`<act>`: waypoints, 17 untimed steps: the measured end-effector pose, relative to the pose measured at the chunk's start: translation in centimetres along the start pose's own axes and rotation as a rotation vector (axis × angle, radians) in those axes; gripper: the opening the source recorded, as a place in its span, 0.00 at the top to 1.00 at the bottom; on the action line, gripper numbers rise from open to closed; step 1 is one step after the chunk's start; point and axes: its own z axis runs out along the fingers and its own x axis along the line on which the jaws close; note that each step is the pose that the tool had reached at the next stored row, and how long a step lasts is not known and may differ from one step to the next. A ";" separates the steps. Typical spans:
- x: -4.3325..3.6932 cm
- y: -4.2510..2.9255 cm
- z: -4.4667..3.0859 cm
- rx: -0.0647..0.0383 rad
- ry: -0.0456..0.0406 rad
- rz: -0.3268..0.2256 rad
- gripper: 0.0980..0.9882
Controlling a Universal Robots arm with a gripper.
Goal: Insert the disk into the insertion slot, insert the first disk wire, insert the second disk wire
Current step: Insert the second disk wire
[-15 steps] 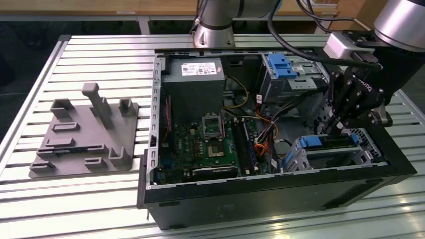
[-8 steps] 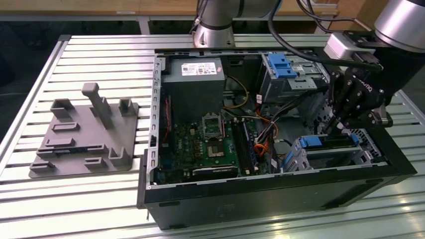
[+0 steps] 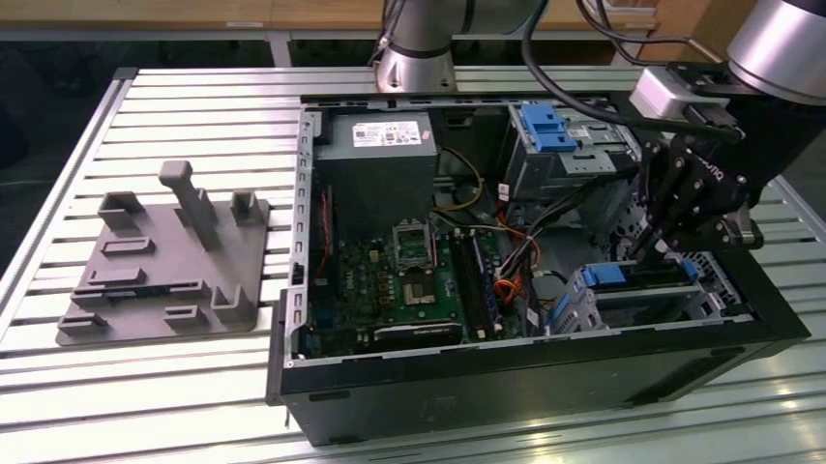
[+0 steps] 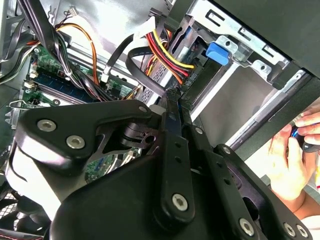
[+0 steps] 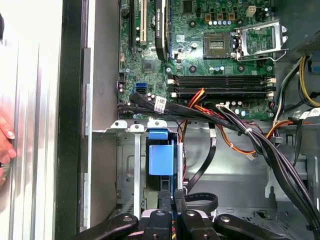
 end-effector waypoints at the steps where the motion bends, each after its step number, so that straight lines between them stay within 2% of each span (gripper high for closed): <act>1: 0.01 0.00 0.03 0.000 -0.0001 0.000 0.95; 17: 0.14 -0.18 0.57 0.000 0.0000 0.000 0.95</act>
